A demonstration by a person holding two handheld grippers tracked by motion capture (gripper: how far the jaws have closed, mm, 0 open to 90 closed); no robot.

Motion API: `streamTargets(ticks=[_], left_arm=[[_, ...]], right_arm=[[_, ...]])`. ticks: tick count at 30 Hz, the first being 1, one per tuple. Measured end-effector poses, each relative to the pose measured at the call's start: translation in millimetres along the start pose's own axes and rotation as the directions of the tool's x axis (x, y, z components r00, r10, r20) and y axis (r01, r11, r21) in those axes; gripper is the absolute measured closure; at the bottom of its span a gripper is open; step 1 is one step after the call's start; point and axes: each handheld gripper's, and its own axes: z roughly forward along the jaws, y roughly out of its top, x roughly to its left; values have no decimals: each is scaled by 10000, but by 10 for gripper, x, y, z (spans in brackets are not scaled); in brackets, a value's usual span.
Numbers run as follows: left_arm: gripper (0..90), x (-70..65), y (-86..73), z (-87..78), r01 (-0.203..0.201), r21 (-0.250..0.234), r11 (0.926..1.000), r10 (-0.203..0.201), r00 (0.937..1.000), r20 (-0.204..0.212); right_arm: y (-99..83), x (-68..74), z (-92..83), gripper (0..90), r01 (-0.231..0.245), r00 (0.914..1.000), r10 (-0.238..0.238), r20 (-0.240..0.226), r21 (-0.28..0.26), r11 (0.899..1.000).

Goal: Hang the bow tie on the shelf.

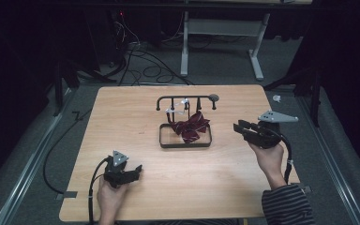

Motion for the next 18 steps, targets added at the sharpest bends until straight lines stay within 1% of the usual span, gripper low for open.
streamTargets(ticks=[4,6,8,10,12,15,17,18], left_arm=[[252,0,0,0,-3,-2,10000,3,10000,4],[252,1,0,-1,-4,9,10000,4,10000,8],[252,0,0,0,-2,-3,10000,2,10000,0],[252,0,0,0,0,-4,10000,0,10000,-1],[252,1,0,-1,-2,11,10000,2,10000,8],[252,1,0,-1,-4,10,10000,4,10000,14],[252,0,0,-1,-2,9,10000,2,10000,9],[252,0,0,-1,-2,9,10000,2,10000,9]], right_arm=[[-89,-25,-32,685,-69,9999,69,78,4,10000],[-162,-43,-64,682,-233,9997,233,102,-41,9997],[-178,-48,-73,681,-246,9996,247,115,-46,9997],[-245,-64,-108,679,-397,9991,398,136,-70,9992],[-264,-71,-117,679,-417,9990,418,144,-98,9991],[-332,-86,-154,678,-570,9982,572,159,-129,9983],[-360,-89,-169,676,-734,9973,736,68,-176,9971],[-360,-89,-169,676,-734,9973,736,68,-176,9971]])
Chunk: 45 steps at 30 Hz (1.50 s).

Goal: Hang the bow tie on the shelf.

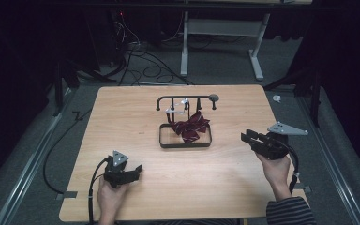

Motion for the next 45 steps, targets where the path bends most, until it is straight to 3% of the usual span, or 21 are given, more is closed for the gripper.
streamTargets(ticks=[19,45], left_arm=[[252,-1,0,1,1,-10,10000,-1,10000,-10],[252,0,0,0,-2,2,10000,2,10000,0]], right_arm=[[-207,-26,-48,672,-402,9992,402,-36,-2,9992],[-507,-27,71,673,-728,9973,728,35,532,9959]])
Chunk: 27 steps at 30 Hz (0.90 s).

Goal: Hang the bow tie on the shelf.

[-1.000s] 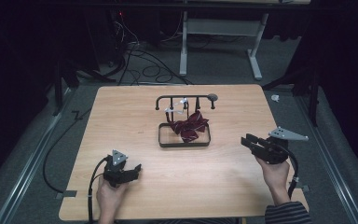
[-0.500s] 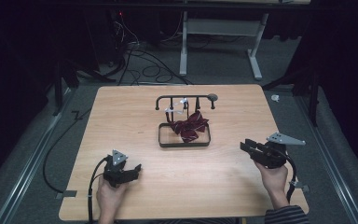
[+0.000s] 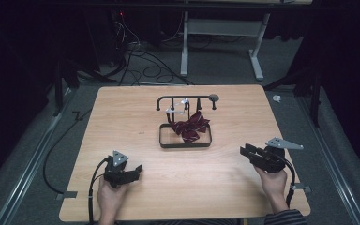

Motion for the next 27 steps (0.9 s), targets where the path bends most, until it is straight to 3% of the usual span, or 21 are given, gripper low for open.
streamTargets(ticks=[27], left_arm=[[252,0,0,0,-1,2,10000,1,10000,-1]], right_arm=[[-199,-42,281,687,-2,9987,-43,517,876,9962]])
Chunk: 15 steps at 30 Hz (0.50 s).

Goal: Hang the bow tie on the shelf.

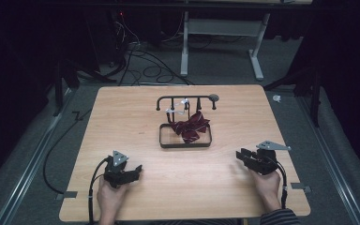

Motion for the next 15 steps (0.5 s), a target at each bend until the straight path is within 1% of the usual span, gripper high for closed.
streamTargets(ticks=[2,3,5,6,15], left_arm=[[252,-1,-1,1,2,-20,10000,-2,10000,-6],[252,0,0,0,0,-3,10000,0,10000,5],[252,0,0,0,-1,-3,10000,1,10000,0],[252,0,0,0,0,-4,10000,0,10000,0],[252,0,0,0,-1,-4,10000,1,10000,0]], right_arm=[[-3,1,8,693,-1,10000,1,62,40,10000],[-9,2,35,698,23,9998,-26,184,131,9999],[-10,2,43,698,41,9997,-45,225,173,9998],[-12,-1,66,698,64,9995,-72,304,273,9996],[-27,-8,139,693,137,9984,-163,534,497,9987]])
